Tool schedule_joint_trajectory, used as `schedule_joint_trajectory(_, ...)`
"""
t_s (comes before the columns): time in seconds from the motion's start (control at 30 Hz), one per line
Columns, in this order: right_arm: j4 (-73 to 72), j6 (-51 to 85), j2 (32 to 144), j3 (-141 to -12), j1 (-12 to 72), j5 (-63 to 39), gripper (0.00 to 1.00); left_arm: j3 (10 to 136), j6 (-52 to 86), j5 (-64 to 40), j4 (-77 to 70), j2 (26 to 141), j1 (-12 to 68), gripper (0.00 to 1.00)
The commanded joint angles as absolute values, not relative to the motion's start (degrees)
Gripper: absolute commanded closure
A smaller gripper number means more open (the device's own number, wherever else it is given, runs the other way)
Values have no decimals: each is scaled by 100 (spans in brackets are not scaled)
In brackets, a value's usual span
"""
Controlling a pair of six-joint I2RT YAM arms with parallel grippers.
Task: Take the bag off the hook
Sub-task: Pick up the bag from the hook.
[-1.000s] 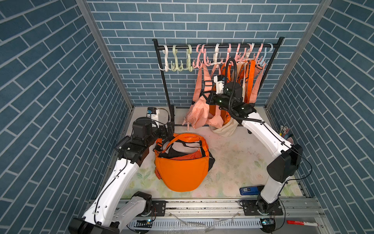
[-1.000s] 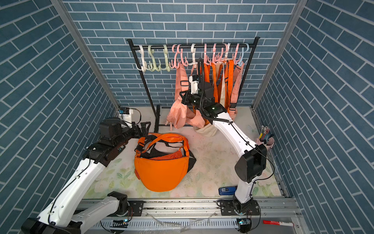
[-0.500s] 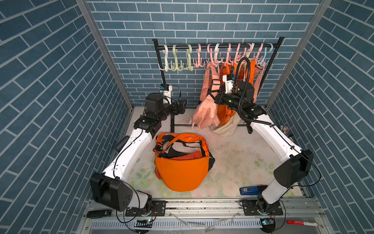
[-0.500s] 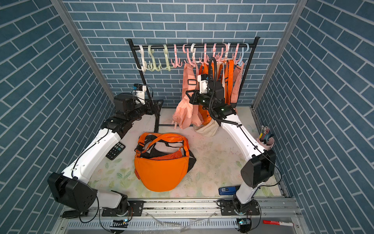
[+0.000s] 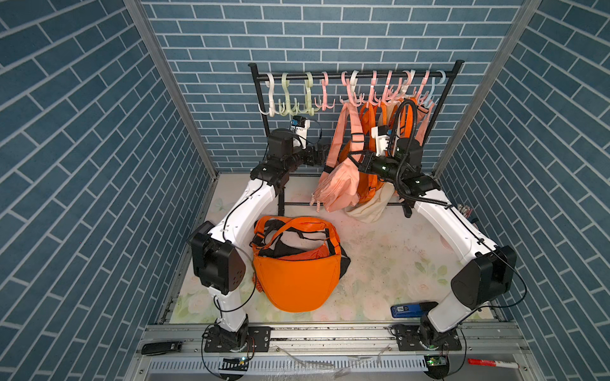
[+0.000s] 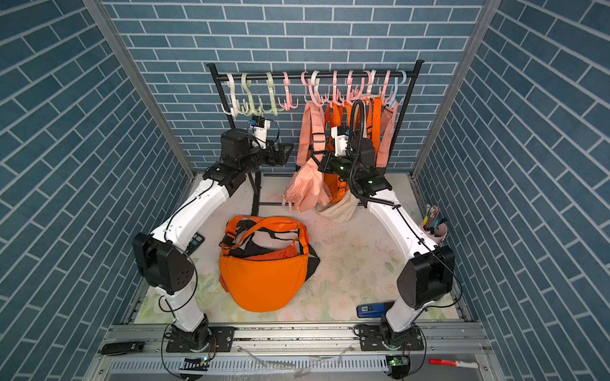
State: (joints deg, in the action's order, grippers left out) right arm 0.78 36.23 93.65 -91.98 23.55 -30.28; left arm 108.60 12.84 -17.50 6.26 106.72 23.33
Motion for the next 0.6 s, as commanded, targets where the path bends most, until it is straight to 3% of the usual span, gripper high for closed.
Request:
schedule_joint_trajectory(0.0,-190,3711,8990,-9121,2247,-3165,100,11388,1189,-1916,524,11118,2426,9)
schedule_joint_trajectory(0.33,-21,3614,8982,-8960,2103,-3375,100,12702,1037,-2202,570,12311,2571,22)
schedule_joint_trajectory(0.43,2,3577,8987,-8939,2070,-3372,100,12937,1077,-2244,478,12531,2583,32)
schedule_joint_trajectory(0.57,18,3586,9015,-8952,2031,-3422,100,13327,1055,-2290,587,12785,2584,62)
